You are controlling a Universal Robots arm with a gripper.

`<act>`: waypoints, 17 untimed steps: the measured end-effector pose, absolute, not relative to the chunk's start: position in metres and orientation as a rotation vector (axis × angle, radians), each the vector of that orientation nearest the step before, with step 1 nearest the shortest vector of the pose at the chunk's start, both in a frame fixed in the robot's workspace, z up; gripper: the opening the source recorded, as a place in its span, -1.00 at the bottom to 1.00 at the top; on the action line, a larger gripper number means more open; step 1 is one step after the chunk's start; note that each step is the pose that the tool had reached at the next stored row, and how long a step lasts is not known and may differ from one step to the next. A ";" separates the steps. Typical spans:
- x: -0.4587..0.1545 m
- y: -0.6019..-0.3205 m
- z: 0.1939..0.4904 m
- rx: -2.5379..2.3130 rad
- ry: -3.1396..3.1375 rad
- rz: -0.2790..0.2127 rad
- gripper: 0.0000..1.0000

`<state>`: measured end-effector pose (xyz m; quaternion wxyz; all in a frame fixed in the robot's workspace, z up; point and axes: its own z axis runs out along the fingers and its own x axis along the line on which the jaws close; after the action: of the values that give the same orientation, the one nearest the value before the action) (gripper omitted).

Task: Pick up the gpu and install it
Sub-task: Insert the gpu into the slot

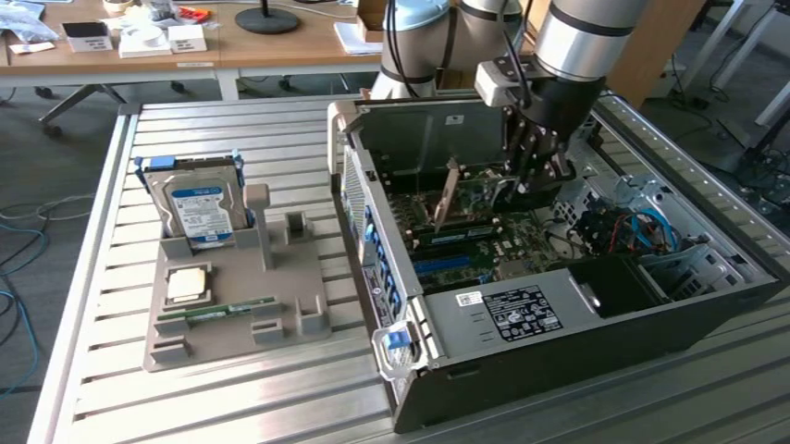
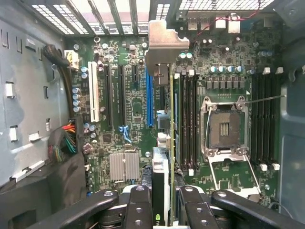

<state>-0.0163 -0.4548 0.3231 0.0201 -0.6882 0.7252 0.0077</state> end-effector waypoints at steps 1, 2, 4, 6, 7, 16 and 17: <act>-0.017 -0.455 0.322 -2.135 2.250 0.024 -0.46; -0.018 -0.455 0.321 -2.135 2.250 0.024 -0.46; -0.019 -0.455 0.319 -2.135 2.250 0.024 -0.46; -0.019 -0.455 0.319 -2.135 2.250 0.024 -0.46; -0.019 -0.455 0.319 -2.135 2.250 0.024 -0.46; -0.019 -0.455 0.317 -2.135 2.250 0.024 -0.46; -0.019 -0.455 0.317 -2.135 2.250 0.024 -0.46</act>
<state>-0.0187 -0.4551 0.3166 0.0201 -0.6881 0.7253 0.0077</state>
